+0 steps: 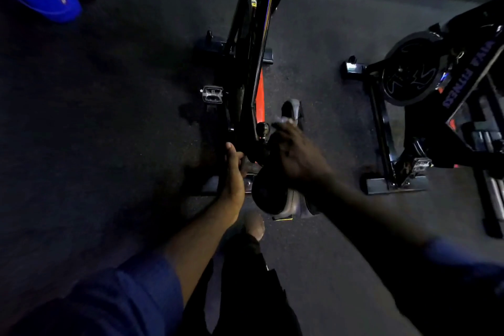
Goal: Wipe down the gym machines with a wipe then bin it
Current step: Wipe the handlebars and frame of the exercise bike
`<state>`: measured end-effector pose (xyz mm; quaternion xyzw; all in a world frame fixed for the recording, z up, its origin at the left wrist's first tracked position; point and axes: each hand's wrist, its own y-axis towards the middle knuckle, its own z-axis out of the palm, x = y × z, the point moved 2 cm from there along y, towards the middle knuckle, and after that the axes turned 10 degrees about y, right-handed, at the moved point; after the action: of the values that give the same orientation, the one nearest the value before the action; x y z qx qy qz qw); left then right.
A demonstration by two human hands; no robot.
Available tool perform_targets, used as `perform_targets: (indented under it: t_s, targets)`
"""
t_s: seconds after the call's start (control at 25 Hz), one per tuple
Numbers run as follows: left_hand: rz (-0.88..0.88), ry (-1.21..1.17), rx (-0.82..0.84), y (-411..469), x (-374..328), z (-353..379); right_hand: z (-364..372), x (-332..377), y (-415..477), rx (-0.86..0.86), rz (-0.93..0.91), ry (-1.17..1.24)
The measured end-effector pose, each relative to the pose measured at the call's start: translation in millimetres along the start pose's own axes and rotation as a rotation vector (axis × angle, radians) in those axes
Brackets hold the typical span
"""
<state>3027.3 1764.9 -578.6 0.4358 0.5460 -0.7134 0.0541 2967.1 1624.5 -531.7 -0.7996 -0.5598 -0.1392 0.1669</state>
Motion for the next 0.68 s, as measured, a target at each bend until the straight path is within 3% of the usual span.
perform_targets:
  t_s: [0.12,0.24,0.4,0.6,0.68]
  targets:
    - [-0.038,0.008,-0.025,10,0,-8,35,58,-74,0.043,-0.09,0.132]
    - [-0.036,0.045,-0.02,18,5,-15,43,55,-74,0.113,-0.309,0.018]
    - [-0.077,0.059,-0.022,9,10,-16,42,27,-68,-0.068,-0.056,0.055]
    - [-0.063,0.101,-0.007,3,14,-10,59,40,-120,0.06,-0.258,0.011]
    - [-0.064,0.139,0.03,7,18,-8,55,28,-101,-0.034,-0.154,-0.028]
